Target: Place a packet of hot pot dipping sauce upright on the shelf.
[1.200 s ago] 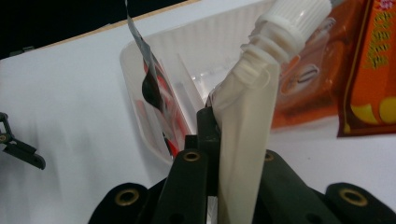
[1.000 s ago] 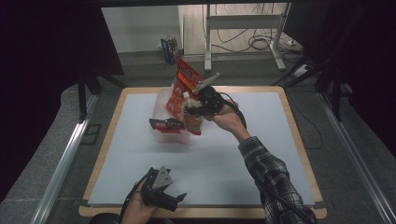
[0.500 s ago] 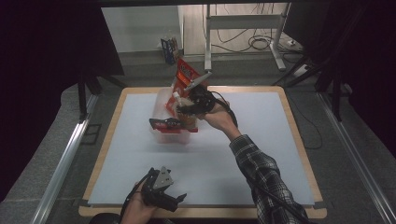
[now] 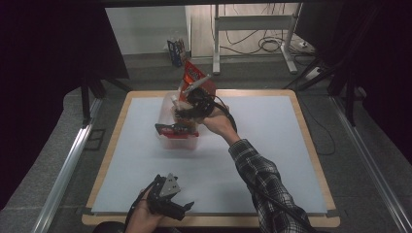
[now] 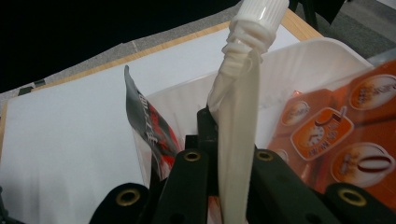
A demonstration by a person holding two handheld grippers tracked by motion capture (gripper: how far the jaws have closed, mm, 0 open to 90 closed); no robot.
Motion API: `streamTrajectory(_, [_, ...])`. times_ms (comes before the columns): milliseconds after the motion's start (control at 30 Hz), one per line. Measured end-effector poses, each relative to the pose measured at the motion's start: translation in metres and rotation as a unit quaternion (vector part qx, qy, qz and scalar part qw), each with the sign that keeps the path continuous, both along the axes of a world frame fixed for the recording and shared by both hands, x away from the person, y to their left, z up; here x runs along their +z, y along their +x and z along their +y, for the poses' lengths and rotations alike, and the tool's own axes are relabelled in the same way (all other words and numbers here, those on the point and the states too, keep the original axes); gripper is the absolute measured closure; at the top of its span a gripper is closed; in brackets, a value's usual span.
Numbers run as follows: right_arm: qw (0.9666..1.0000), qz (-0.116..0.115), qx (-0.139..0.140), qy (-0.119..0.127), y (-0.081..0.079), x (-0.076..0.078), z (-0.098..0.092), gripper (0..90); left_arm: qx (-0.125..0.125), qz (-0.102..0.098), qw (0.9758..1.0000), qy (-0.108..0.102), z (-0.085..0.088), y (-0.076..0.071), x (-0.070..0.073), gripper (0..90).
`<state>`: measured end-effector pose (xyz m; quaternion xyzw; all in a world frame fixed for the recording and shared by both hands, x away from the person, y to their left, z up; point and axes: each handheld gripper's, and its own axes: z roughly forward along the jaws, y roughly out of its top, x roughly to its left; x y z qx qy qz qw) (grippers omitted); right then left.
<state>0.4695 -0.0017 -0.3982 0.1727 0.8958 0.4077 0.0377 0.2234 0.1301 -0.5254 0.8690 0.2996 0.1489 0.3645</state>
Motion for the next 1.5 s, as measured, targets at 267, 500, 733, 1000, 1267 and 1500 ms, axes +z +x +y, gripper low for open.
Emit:
streamTrajectory(267, [1.0, 0.008, 0.003, 0.004, 0.002, -0.009, 0.011, 87.8, -0.002, 0.001, 1.0, 0.003, -0.001, 0.0, 0.0, 2.8])
streamTrajectory(500, [0.9999, 0.015, 0.007, 0.004, 0.003, -0.016, 0.013, 87.4, -0.003, 0.002, 1.0, 0.006, -0.001, 0.0, -0.001, 2.9])
streamTrajectory(733, [0.9996, 0.025, 0.008, -0.011, 0.004, -0.026, 0.014, 83.2, -0.004, 0.003, 1.0, 0.008, -0.002, -0.001, -0.001, 2.9])
streamTrajectory(1000, [0.9996, 0.023, 0.003, -0.015, 0.005, -0.033, 0.015, 70.5, -0.004, 0.004, 1.0, 0.007, -0.002, 0.0, -0.002, 2.8])
streamTrajectory(1267, [0.9997, 0.015, -0.011, -0.012, 0.005, -0.03, 0.012, 54.9, -0.003, 0.003, 0.9999, 0.01, -0.002, 0.0, -0.001, 2.9])
streamTrajectory(1500, [0.9995, 0.017, -0.026, -0.004, 0.006, -0.027, 0.006, 40.3, -0.002, 0.006, 1.0, 0.003, -0.001, 0.0, -0.001, 2.7])
